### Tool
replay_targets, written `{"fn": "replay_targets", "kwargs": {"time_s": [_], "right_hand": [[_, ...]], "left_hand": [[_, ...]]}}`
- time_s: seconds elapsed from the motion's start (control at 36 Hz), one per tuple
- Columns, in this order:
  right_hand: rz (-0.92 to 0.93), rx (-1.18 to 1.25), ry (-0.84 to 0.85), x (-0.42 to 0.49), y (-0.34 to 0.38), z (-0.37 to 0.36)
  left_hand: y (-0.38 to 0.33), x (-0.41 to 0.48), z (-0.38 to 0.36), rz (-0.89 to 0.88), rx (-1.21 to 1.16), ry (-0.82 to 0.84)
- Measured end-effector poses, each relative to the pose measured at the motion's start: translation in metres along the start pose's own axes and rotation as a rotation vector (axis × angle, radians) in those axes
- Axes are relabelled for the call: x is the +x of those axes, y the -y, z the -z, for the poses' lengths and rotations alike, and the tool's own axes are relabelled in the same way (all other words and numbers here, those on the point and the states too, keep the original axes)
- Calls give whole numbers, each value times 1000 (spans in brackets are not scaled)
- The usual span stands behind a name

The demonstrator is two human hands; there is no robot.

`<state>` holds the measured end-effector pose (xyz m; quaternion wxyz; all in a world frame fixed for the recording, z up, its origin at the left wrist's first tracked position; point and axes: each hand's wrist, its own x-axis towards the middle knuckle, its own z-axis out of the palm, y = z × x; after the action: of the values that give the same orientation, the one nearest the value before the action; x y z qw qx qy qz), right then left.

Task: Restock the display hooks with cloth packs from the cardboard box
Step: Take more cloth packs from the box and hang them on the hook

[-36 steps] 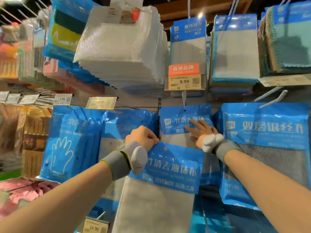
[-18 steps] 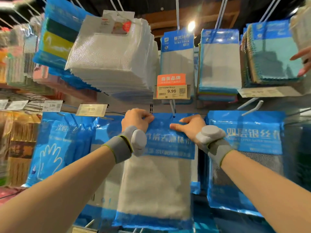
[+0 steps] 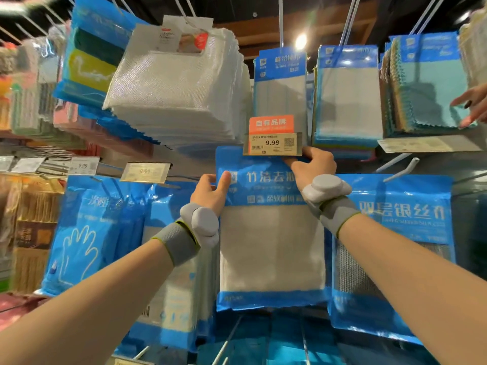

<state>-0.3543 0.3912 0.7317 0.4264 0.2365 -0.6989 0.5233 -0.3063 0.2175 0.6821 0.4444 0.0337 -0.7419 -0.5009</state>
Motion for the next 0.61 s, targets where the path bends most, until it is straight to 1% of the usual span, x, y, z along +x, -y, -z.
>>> {"fn": "replay_targets", "kwargs": {"time_s": [0.06, 0.14, 0.22, 0.28, 0.31, 0.36, 0.44, 0.5, 0.56, 0.61], "right_hand": [[10, 4, -21, 1, -3, -1], [-29, -34, 22, 6, -10, -7], [-125, -108, 82, 15, -20, -11], [-208, -183, 155, 19, -27, -14], [-230, -201, 179, 20, -29, -16], [-215, -228, 155, 18, -31, -21], [-77, -408, -25, -2, -37, -28], [108, -437, -158, -23, -48, -32], [301, -415, -172, -39, -67, -38], [435, -477, -72, -53, -89, -44]], "left_hand": [[1, 3, 0, -56, 24, 0], [4, 3, -2, -82, 87, 19], [11, 0, -6, -10, 130, 81], [18, -5, -11, 51, 154, 135], [23, -7, -13, 68, 161, 163], [30, -9, -14, 82, 174, 198], [40, -8, -14, 71, 206, 239], [43, -8, -13, 38, 199, 259], [44, -9, -13, 18, 198, 279], [47, -8, -16, 30, 190, 305]]}}
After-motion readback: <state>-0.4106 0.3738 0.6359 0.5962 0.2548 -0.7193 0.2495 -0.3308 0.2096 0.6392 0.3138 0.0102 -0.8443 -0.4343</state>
